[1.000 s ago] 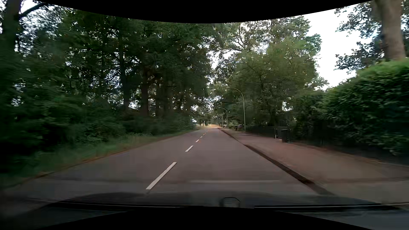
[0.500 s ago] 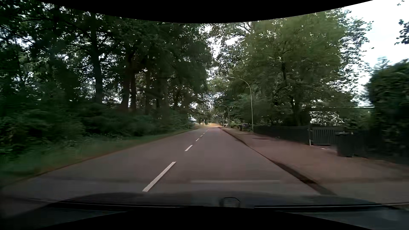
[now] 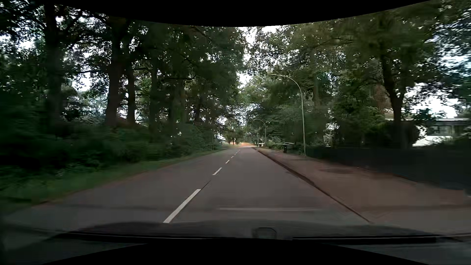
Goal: Follow the waypoints while adhering to traffic rules and regulations
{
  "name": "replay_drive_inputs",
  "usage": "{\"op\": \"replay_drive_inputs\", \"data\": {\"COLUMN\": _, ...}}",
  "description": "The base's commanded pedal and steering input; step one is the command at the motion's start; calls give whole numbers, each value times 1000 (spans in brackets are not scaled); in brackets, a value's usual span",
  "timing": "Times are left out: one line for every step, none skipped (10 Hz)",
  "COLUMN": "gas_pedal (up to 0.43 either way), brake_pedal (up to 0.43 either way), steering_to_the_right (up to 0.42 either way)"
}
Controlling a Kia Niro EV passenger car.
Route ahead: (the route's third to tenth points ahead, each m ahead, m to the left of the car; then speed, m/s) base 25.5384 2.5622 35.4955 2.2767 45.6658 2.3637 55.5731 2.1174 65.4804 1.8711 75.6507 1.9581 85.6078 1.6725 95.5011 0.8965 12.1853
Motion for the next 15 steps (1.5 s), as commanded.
{"op": "replay_drive_inputs", "data": {"gas_pedal": 110, "brake_pedal": 0, "steering_to_the_right": -4}}
{"op": "replay_drive_inputs", "data": {"gas_pedal": 118, "brake_pedal": 0, "steering_to_the_right": -4}}
{"op": "replay_drive_inputs", "data": {"gas_pedal": 118, "brake_pedal": 0, "steering_to_the_right": -4}}
{"op": "replay_drive_inputs", "data": {"gas_pedal": 118, "brake_pedal": 0, "steering_to_the_right": -4}}
{"op": "replay_drive_inputs", "data": {"gas_pedal": 130, "brake_pedal": 0, "steering_to_the_right": -4}}
{"op": "replay_drive_inputs", "data": {"gas_pedal": 138, "brake_pedal": 0, "steering_to_the_right": -4}}
{"op": "replay_drive_inputs", "data": {"gas_pedal": 138, "brake_pedal": 0, "steering_to_the_right": -4}}
{"op": "replay_drive_inputs", "data": {"gas_pedal": 138, "brake_pedal": 0, "steering_to_the_right": -3}}
{"op": "replay_drive_inputs", "data": {"gas_pedal": 138, "brake_pedal": 0, "steering_to_the_right": -3}}
{"op": "replay_drive_inputs", "data": {"gas_pedal": 138, "brake_pedal": 0, "steering_to_the_right": -4}}
{"op": "replay_drive_inputs", "data": {"gas_pedal": 138, "brake_pedal": 0, "steering_to_the_right": -3}}
{"op": "replay_drive_inputs", "data": {"gas_pedal": 138, "brake_pedal": 0, "steering_to_the_right": -4}}
{"op": "replay_drive_inputs", "data": {"gas_pedal": 138, "brake_pedal": 0, "steering_to_the_right": -4}}
{"op": "replay_drive_inputs", "data": {"gas_pedal": 138, "brake_pedal": 0, "steering_to_the_right": -3}}
{"op": "replay_drive_inputs", "data": {"gas_pedal": 138, "brake_pedal": 0, "steering_to_the_right": -4}}
